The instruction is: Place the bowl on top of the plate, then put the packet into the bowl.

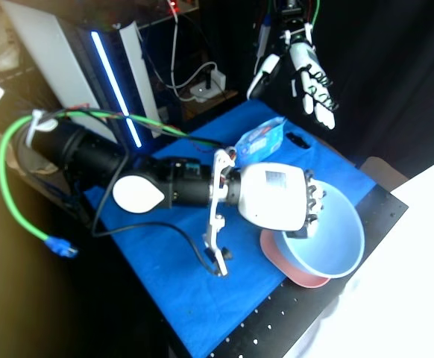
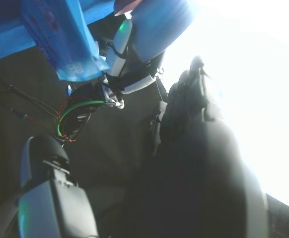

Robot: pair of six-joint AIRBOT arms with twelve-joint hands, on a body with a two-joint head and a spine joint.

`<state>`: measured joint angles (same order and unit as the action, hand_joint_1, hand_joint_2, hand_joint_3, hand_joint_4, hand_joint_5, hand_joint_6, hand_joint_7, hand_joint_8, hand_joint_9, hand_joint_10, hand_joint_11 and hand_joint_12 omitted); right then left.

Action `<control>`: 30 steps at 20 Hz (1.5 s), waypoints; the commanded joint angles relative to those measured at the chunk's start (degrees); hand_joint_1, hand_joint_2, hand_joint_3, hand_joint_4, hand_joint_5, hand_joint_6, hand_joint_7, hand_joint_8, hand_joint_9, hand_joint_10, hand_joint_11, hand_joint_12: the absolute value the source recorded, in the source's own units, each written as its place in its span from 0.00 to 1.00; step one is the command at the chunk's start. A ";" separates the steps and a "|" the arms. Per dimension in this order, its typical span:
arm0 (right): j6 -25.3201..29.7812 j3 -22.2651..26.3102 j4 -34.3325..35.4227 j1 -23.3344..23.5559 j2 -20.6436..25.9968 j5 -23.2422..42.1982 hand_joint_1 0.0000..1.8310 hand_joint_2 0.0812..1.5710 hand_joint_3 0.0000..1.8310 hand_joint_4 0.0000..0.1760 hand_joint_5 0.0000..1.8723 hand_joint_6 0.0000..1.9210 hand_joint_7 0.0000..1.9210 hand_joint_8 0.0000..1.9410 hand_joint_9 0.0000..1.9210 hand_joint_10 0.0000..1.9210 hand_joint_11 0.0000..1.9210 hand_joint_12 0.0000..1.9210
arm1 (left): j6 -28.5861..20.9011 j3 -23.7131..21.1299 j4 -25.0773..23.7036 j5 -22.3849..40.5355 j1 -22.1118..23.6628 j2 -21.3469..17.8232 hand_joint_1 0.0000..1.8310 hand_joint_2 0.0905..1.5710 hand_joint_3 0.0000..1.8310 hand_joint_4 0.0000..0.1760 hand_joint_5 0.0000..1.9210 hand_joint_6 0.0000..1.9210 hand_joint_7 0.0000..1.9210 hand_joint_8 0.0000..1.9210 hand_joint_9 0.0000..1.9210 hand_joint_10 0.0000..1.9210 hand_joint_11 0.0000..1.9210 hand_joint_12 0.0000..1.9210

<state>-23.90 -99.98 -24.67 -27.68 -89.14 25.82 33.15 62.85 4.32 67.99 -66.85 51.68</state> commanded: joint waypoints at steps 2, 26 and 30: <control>0.08 0.03 1.62 0.44 -0.19 6.27 0.26 0.92 0.00 0.00 0.21 0.01 0.26 0.02 0.29 0.12 0.11 0.60 | -0.54 0.07 0.89 7.40 0.52 0.38 0.39 0.53 0.00 0.74 0.00 0.00 0.00 0.00 0.00 0.00 0.00 0.00; 0.12 4.68 -3.07 -3.58 7.26 3.98 0.00 0.76 0.00 0.89 0.08 0.00 0.03 0.00 0.01 0.00 0.00 0.02 | -0.77 -0.66 2.15 7.87 -0.51 0.43 0.35 0.54 0.00 0.79 0.00 0.00 0.01 0.00 0.02 0.00 0.01 0.01; 0.11 6.07 -1.43 -3.57 8.88 5.32 0.12 0.60 0.00 1.00 0.07 0.00 0.00 0.00 0.00 0.00 0.00 0.00 | -0.77 -0.69 2.54 8.13 -1.04 0.44 0.39 0.54 0.00 0.89 0.00 0.00 0.00 0.00 0.00 0.00 0.00 0.00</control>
<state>-23.97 -93.56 -28.21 -31.79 -80.42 24.64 32.80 62.24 5.80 69.04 -68.20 51.70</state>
